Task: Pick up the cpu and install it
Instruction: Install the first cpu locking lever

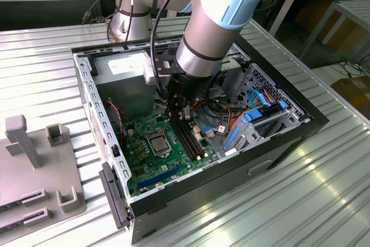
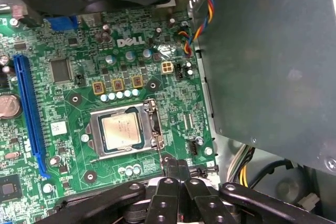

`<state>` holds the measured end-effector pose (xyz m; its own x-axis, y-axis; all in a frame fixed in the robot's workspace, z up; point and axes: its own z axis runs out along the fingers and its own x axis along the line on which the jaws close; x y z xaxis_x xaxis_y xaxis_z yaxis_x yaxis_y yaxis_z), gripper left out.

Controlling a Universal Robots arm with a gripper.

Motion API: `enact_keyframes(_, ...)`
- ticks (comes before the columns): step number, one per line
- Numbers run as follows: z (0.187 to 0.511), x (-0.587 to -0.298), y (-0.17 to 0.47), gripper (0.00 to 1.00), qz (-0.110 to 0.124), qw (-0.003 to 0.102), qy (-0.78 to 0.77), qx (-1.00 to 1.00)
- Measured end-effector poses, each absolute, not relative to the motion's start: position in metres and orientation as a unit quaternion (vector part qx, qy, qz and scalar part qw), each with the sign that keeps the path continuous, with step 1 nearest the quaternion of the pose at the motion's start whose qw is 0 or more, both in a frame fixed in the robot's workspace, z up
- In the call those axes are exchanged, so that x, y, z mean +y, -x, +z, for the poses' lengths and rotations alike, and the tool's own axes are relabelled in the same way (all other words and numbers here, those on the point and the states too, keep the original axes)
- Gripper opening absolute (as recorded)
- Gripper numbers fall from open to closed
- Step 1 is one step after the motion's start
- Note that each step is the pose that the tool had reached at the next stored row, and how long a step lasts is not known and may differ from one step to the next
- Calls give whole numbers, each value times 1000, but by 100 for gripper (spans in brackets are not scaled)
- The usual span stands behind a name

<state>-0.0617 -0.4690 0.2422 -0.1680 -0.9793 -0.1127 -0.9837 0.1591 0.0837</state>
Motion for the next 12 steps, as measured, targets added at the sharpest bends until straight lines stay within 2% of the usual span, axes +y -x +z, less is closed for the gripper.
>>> enact_keyframes(12, 242, -474, 62, 11, 66, 13, 654, 754)
